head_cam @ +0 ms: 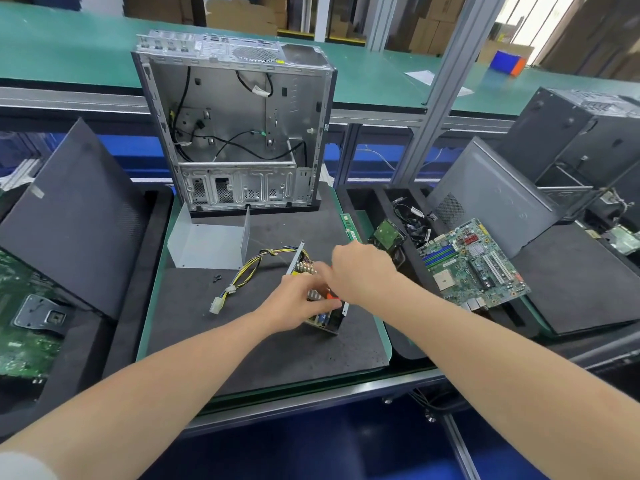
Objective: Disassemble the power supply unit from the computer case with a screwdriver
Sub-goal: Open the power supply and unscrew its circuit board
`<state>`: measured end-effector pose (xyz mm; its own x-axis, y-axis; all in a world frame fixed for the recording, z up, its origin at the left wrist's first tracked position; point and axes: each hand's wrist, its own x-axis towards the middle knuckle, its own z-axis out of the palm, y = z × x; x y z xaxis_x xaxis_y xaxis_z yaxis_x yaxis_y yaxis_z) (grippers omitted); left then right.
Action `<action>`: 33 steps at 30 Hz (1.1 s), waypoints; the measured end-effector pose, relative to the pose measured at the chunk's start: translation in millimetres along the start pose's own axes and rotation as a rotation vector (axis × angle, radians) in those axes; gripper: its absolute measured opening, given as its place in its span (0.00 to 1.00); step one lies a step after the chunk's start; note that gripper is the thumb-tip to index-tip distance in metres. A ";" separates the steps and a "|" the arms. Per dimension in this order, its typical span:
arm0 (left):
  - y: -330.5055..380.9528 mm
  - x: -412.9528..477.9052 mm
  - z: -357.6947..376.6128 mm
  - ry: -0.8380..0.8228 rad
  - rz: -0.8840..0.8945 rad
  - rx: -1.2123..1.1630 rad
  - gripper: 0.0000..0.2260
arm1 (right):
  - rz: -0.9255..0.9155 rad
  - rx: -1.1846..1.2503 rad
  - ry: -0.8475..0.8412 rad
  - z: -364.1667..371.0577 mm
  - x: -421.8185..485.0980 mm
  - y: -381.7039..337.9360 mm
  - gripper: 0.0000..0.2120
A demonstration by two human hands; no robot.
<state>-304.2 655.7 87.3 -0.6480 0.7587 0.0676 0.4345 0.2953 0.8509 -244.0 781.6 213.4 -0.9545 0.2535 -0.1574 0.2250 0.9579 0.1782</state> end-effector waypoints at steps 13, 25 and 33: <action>-8.2 -0.4 -2.6 -0.007 -0.028 -0.012 0.11 | -0.650 0.098 -0.297 -17.9 16.4 32.0 0.10; -0.7 1.1 0.9 0.042 -0.001 0.023 0.08 | -0.017 -0.014 0.171 13.6 -0.7 -1.8 0.19; -5.3 1.3 1.9 0.047 0.009 0.027 0.04 | -0.367 0.159 -0.125 -5.5 5.8 22.7 0.06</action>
<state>-306.2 656.3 81.8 -0.6724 0.7333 0.1007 0.4572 0.3045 0.8356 -245.4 804.1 221.9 -0.9480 -0.1034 -0.3011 -0.0886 0.9941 -0.0626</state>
